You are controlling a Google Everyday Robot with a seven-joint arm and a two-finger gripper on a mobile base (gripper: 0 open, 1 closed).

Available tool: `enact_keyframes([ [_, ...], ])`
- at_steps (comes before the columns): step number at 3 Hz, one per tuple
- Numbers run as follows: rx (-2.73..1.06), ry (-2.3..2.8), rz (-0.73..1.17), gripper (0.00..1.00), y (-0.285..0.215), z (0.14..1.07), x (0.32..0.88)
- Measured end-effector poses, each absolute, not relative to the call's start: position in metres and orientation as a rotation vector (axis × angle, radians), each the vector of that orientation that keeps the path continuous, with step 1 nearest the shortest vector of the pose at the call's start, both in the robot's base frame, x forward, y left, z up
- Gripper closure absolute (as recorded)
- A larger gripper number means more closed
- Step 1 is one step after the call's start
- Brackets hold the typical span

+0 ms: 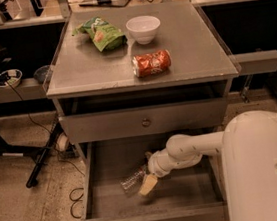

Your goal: Pick water bottle from middle drawer and place on counter

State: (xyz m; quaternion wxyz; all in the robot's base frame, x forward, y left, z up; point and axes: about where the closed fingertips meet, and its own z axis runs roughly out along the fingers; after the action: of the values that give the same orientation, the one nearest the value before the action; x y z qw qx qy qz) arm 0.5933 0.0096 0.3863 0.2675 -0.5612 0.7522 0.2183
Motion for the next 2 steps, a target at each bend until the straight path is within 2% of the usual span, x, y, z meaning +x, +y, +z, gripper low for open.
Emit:
enact_keyframes([
  [2, -1.514, 2.03, 0.589, 0.47, 0.0096, 0.3863, 0.5933],
])
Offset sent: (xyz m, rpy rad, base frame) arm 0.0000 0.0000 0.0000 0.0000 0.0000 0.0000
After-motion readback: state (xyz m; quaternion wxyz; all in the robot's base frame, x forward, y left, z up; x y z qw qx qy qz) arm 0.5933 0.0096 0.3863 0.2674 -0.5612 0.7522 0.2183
